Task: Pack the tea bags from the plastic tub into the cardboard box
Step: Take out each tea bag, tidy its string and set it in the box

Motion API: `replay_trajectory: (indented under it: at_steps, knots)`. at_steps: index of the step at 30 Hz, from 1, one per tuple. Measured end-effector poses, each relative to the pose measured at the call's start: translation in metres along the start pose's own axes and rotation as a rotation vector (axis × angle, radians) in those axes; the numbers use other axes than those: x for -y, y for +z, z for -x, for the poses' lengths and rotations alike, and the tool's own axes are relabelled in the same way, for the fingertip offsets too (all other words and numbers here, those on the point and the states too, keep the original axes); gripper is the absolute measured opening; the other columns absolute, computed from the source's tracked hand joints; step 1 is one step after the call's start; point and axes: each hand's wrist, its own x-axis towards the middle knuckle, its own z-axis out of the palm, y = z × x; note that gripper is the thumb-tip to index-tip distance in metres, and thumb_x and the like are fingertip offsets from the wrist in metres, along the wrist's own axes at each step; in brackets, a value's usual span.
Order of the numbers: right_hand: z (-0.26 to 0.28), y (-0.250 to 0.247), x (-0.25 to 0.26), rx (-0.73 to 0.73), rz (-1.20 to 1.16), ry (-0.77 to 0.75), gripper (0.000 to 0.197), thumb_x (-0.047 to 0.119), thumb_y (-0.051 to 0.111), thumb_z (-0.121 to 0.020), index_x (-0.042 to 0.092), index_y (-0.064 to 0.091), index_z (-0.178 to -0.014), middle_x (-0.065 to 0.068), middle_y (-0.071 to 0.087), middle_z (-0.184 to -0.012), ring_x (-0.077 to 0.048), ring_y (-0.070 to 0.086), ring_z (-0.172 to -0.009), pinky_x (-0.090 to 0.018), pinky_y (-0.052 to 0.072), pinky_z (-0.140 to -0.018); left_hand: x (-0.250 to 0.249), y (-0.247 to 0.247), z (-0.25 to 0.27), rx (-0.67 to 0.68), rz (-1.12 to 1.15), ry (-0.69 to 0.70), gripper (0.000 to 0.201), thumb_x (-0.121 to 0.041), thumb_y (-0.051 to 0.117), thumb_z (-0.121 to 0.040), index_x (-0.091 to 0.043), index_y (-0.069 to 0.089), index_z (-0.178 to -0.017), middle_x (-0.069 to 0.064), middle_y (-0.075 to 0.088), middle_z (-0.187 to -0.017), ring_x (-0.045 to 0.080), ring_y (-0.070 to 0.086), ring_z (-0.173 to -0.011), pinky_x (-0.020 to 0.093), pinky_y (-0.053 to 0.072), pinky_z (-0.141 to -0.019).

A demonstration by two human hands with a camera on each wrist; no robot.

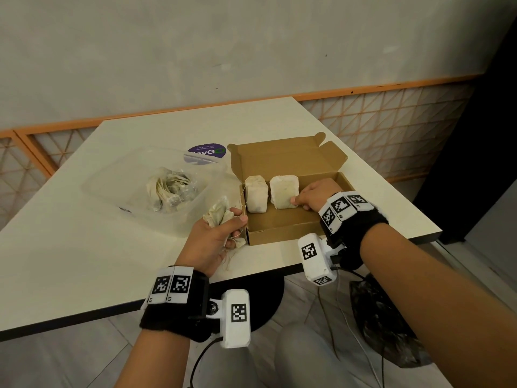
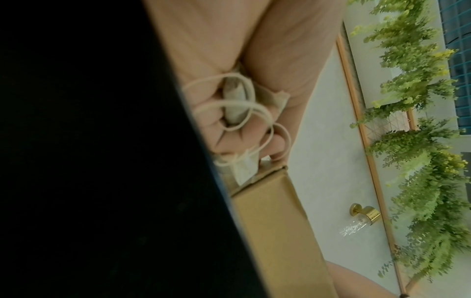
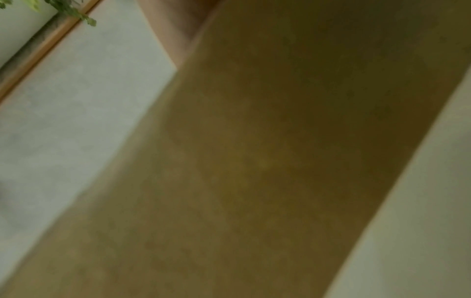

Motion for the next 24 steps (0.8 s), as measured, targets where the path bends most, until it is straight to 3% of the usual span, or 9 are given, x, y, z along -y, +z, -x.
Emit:
replay_trajectory:
  at_steps: [4, 11, 15, 17, 19, 21, 24]
  knots:
    - [-0.003, 0.001, 0.0, -0.022, 0.073, 0.048, 0.037, 0.038, 0.069, -0.079, 0.015, 0.053, -0.055, 0.004, 0.054, -0.056, -0.009, 0.046, -0.052, -0.022, 0.033, -0.05, 0.0, 0.0, 0.0, 0.003, 0.0, 0.001, 0.016, -0.001, 0.062, -0.085, -0.016, 0.058, -0.082, -0.009, 0.056, -0.057, 0.002, 0.044, -0.046, 0.012, 0.031, -0.04]
    - [0.0, -0.001, 0.006, 0.026, 0.131, 0.055, 0.032, 0.035, 0.065, -0.084, 0.018, 0.055, -0.059, 0.008, 0.055, -0.06, -0.005, 0.046, -0.052, -0.019, 0.035, -0.051, 0.002, -0.001, -0.002, 0.001, 0.007, 0.0, 0.016, -0.001, 0.062, -0.085, -0.016, 0.058, -0.082, -0.007, 0.053, -0.06, 0.002, 0.044, -0.046, 0.012, 0.03, -0.04]
    - [-0.001, 0.0, 0.003, 0.025, -0.074, 0.031, 0.025, 0.029, 0.067, -0.082, 0.018, 0.056, -0.062, 0.006, 0.056, -0.062, -0.005, 0.049, -0.053, -0.016, 0.041, -0.046, 0.001, -0.001, -0.002, 0.013, 0.016, -0.009, 0.013, -0.004, 0.063, -0.085, -0.016, 0.059, -0.082, -0.007, 0.053, -0.061, 0.003, 0.044, -0.048, 0.012, 0.03, -0.039]
    - [0.003, -0.001, 0.0, -0.06, -0.092, -0.019, 0.024, 0.032, 0.065, -0.083, 0.014, 0.062, -0.067, 0.005, 0.057, -0.065, -0.01, 0.05, -0.061, -0.02, 0.038, -0.055, -0.003, -0.003, -0.001, 0.061, 0.095, -0.055, 0.005, -0.013, 0.062, -0.085, -0.016, 0.058, -0.086, -0.005, 0.054, -0.065, 0.003, 0.044, -0.051, 0.012, 0.029, -0.038]
    - [0.013, -0.003, 0.002, -0.216, -0.258, -0.079, 0.02, 0.033, 0.066, -0.082, 0.014, 0.067, -0.088, 0.005, 0.058, -0.079, -0.012, 0.052, -0.076, -0.02, 0.038, -0.066, -0.006, -0.01, 0.0, 0.093, 0.296, -0.152, 0.014, -0.025, 0.058, -0.084, -0.013, 0.058, -0.092, -0.001, 0.054, -0.069, 0.003, 0.047, -0.051, 0.01, 0.028, -0.036]
    - [0.028, -0.006, 0.005, -0.318, -0.376, -0.198, 0.02, 0.032, 0.066, -0.083, 0.017, 0.063, -0.095, 0.008, 0.055, -0.08, -0.008, 0.051, -0.076, -0.014, 0.039, -0.065, -0.008, -0.015, -0.001, 0.099, 0.5, -0.242, 0.021, -0.03, 0.053, -0.088, -0.011, 0.058, -0.094, 0.001, 0.055, -0.072, 0.003, 0.05, -0.052, 0.009, 0.03, -0.036]
    - [0.052, 0.004, 0.026, -0.134, -0.352, -0.431, 0.008, 0.025, 0.067, -0.082, 0.021, 0.061, -0.084, 0.009, 0.051, -0.072, -0.005, 0.047, -0.067, -0.011, 0.041, -0.062, -0.007, -0.019, -0.001, 0.102, 0.658, -0.327, 0.028, -0.031, 0.046, -0.093, -0.006, 0.059, -0.095, 0.007, 0.06, -0.075, 0.01, 0.058, -0.058, 0.012, 0.034, -0.04]
